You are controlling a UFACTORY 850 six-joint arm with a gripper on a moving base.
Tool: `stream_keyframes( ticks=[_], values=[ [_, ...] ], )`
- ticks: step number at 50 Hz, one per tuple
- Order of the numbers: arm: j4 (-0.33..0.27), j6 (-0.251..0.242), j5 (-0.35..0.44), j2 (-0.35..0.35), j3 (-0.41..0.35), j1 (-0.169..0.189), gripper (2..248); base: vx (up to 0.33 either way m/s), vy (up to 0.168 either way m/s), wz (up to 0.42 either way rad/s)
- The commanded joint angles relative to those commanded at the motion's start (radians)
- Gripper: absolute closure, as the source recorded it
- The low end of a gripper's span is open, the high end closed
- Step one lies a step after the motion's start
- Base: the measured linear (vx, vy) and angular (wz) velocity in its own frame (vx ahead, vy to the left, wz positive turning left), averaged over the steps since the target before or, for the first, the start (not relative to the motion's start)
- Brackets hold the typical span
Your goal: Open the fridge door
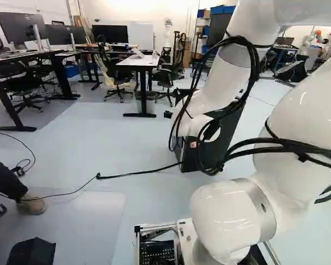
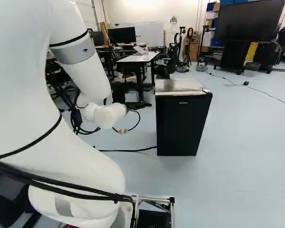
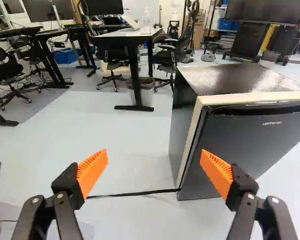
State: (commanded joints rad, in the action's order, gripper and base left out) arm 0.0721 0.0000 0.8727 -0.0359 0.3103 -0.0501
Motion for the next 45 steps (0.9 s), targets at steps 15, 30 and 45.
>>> stream_keyframes(
  ticks=[15, 30, 45],
  values=[
    [0.061, 0.000, 0.000, 0.072, 0.073, -0.023, 3, 0.000, 0.000, 0.000],
    [0.133, 0.000, 0.000, 0.144, 0.150, -0.044, 3, 0.000, 0.000, 0.000],
    [0.207, 0.000, 0.000, 0.235, 0.231, -0.060, 3, 0.000, 0.000, 0.000]
  ],
)
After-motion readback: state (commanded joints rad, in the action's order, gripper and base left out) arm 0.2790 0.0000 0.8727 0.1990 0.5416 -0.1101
